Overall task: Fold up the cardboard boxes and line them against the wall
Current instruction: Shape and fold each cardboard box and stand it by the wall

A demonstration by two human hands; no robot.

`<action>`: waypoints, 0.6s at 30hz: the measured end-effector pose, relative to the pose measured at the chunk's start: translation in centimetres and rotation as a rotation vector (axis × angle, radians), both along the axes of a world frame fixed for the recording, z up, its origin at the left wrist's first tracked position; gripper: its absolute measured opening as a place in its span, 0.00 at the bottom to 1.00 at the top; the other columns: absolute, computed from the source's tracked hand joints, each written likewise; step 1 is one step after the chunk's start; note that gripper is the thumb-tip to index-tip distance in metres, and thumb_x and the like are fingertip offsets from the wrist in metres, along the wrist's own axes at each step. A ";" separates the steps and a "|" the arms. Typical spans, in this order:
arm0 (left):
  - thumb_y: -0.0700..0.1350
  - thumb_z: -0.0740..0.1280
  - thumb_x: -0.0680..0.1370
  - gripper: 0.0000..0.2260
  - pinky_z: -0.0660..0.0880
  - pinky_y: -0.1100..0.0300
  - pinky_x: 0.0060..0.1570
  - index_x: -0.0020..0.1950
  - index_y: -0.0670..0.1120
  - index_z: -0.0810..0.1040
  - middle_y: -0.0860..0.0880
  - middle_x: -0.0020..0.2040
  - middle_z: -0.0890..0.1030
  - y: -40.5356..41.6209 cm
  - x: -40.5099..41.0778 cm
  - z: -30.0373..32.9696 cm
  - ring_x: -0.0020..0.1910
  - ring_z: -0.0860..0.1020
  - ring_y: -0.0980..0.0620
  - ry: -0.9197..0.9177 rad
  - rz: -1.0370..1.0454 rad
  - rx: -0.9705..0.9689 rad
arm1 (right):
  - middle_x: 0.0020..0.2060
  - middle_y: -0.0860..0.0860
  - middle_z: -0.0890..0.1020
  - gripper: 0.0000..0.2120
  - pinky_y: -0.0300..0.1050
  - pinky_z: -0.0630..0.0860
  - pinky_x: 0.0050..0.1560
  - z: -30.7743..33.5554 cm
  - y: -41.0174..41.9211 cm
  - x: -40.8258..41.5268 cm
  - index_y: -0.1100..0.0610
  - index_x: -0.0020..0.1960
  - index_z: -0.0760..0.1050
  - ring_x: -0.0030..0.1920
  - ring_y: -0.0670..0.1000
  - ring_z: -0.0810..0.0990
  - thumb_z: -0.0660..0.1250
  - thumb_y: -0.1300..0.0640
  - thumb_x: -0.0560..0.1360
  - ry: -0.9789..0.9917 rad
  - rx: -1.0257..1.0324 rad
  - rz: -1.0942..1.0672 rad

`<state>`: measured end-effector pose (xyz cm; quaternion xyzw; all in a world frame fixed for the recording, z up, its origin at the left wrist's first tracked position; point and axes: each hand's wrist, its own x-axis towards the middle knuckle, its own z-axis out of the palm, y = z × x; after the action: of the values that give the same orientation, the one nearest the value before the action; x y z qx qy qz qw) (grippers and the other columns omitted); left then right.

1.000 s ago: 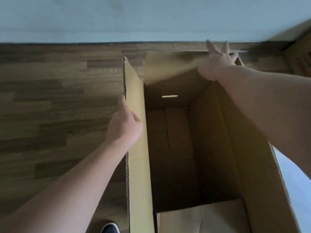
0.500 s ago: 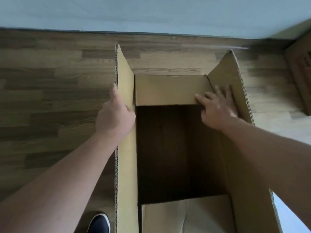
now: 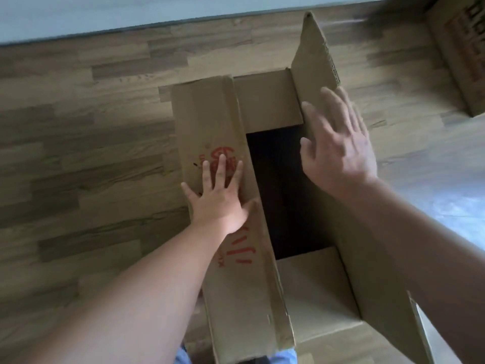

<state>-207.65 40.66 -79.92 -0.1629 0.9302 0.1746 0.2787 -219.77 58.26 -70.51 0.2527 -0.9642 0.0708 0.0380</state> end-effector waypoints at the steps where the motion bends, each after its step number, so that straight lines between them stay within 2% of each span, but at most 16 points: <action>1: 0.76 0.52 0.75 0.41 0.39 0.20 0.68 0.78 0.66 0.29 0.54 0.79 0.25 -0.1 -0.1 -0.1 0.77 0.26 0.43 -0.009 0.024 0.007 | 0.80 0.60 0.56 0.32 0.59 0.48 0.78 0.5 1.4 1.1 0.55 0.79 0.61 0.80 0.62 0.49 0.64 0.54 0.77 0.034 -0.008 -0.098; 2: 0.76 0.53 0.75 0.41 0.41 0.19 0.67 0.77 0.68 0.30 0.55 0.78 0.25 -0.1 -0.2 -0.1 0.77 0.26 0.44 -0.016 0.048 0.019 | 0.80 0.59 0.54 0.33 0.60 0.46 0.78 1.0 2.5 2.0 0.54 0.80 0.57 0.80 0.62 0.48 0.63 0.51 0.78 -0.031 -0.011 -0.217; 3: 0.75 0.55 0.75 0.41 0.43 0.18 0.67 0.77 0.69 0.31 0.56 0.79 0.25 0.2 -0.3 0.0 0.77 0.26 0.44 -0.015 0.072 0.032 | 0.80 0.57 0.55 0.32 0.61 0.48 0.77 1.0 3.0 2.9 0.51 0.81 0.56 0.80 0.62 0.50 0.62 0.47 0.79 -0.177 -0.050 -0.344; 5: 0.75 0.59 0.74 0.41 0.48 0.19 0.68 0.77 0.71 0.36 0.55 0.80 0.27 0.9 -0.2 0.0 0.78 0.28 0.44 0.023 0.143 0.049 | 0.78 0.53 0.62 0.29 0.60 0.59 0.74 -0.2 2.2 4.1 0.46 0.80 0.60 0.77 0.60 0.61 0.56 0.39 0.81 -0.544 -0.264 -0.513; 6: 0.75 0.61 0.73 0.40 0.52 0.22 0.69 0.78 0.72 0.40 0.54 0.80 0.28 1.0 0.1 0.0 0.79 0.29 0.44 0.051 0.188 0.046 | 0.77 0.52 0.64 0.28 0.58 0.62 0.73 -1.2 1.2 4.8 0.44 0.79 0.62 0.76 0.59 0.63 0.53 0.37 0.81 -0.667 -0.322 -0.500; 7: 0.75 0.62 0.73 0.40 0.56 0.25 0.70 0.79 0.72 0.45 0.52 0.81 0.30 1.0 0.7 -0.2 0.80 0.32 0.43 0.101 0.230 0.038 | 0.78 0.52 0.62 0.26 0.58 0.61 0.74 -2.4 0.4 5.9 0.41 0.77 0.64 0.77 0.58 0.61 0.51 0.36 0.82 -0.736 -0.295 -0.434; 9: 0.73 0.66 0.72 0.38 0.63 0.31 0.70 0.79 0.68 0.57 0.49 0.83 0.36 0.5 1.9 -0.5 0.82 0.40 0.40 0.258 0.309 0.028 | 0.81 0.53 0.51 0.22 0.69 0.52 0.74 -5.4 -1.1 7.9 0.34 0.71 0.68 0.80 0.57 0.47 0.47 0.35 0.81 -0.783 -0.135 -0.331; 10: 0.71 0.69 0.71 0.38 0.66 0.34 0.71 0.79 0.66 0.61 0.48 0.84 0.38 0.3 2.6 -0.6 0.82 0.43 0.38 0.318 0.374 0.038 | 0.81 0.52 0.47 0.20 0.74 0.49 0.72 -6.5 -1.4 8.6 0.30 0.70 0.66 0.80 0.57 0.43 0.49 0.35 0.80 -0.749 -0.049 -0.331; 11: 0.68 0.73 0.69 0.41 0.67 0.36 0.71 0.79 0.65 0.61 0.47 0.84 0.39 0.0 3.2 -0.9 0.82 0.46 0.37 0.332 0.496 0.074 | 0.81 0.52 0.45 0.20 0.76 0.51 0.70 -7.3 -1.3 8.9 0.27 0.71 0.61 0.80 0.57 0.42 0.52 0.35 0.79 -0.676 0.021 -0.337; 13: 0.64 0.80 0.64 0.55 0.67 0.37 0.72 0.82 0.64 0.50 0.46 0.84 0.45 -0.1 4.0 -1.0 0.81 0.56 0.38 0.226 0.894 0.281 | 0.81 0.52 0.44 0.29 0.74 0.55 0.69 -7.8 -0.4 8.4 0.27 0.74 0.54 0.79 0.57 0.44 0.59 0.31 0.75 -0.580 0.100 -0.379; 15: 0.59 0.84 0.61 0.64 0.68 0.36 0.70 0.83 0.60 0.41 0.46 0.79 0.63 -0.3 4.3 -1.0 0.75 0.67 0.41 0.143 1.169 0.521 | 0.81 0.55 0.41 0.52 0.76 0.53 0.69 -7.9 0.9 7.0 0.30 0.78 0.41 0.79 0.62 0.45 0.65 0.20 0.62 -0.633 0.133 -0.543; 16: 0.58 0.84 0.61 0.63 0.69 0.37 0.69 0.83 0.57 0.45 0.48 0.74 0.71 -0.5 4.2 -1.0 0.72 0.71 0.42 0.113 1.217 0.580 | 0.81 0.58 0.41 0.64 0.78 0.50 0.68 -8.0 1.5 6.4 0.33 0.77 0.33 0.79 0.65 0.45 0.66 0.17 0.54 -0.701 0.148 -0.640; 17: 0.57 0.85 0.60 0.59 0.71 0.38 0.66 0.82 0.53 0.52 0.49 0.69 0.76 -0.7 4.2 -1.1 0.69 0.74 0.43 0.092 1.235 0.611 | 0.81 0.60 0.44 0.72 0.80 0.50 0.68 -8.3 2.0 5.9 0.35 0.76 0.26 0.79 0.66 0.48 0.67 0.15 0.48 -0.762 0.131 -0.717; 18: 0.58 0.84 0.60 0.53 0.74 0.41 0.62 0.78 0.49 0.60 0.50 0.63 0.78 -0.8 4.2 -1.1 0.65 0.76 0.44 0.082 1.236 0.623 | 0.80 0.61 0.51 0.76 0.80 0.53 0.68 -8.7 2.2 5.6 0.37 0.75 0.24 0.78 0.67 0.53 0.68 0.16 0.44 -0.809 0.082 -0.765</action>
<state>-203.49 39.86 -81.06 -0.5686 0.5829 0.5665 0.1266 -214.17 60.43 -79.17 -0.1613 -0.9269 0.1057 -0.3219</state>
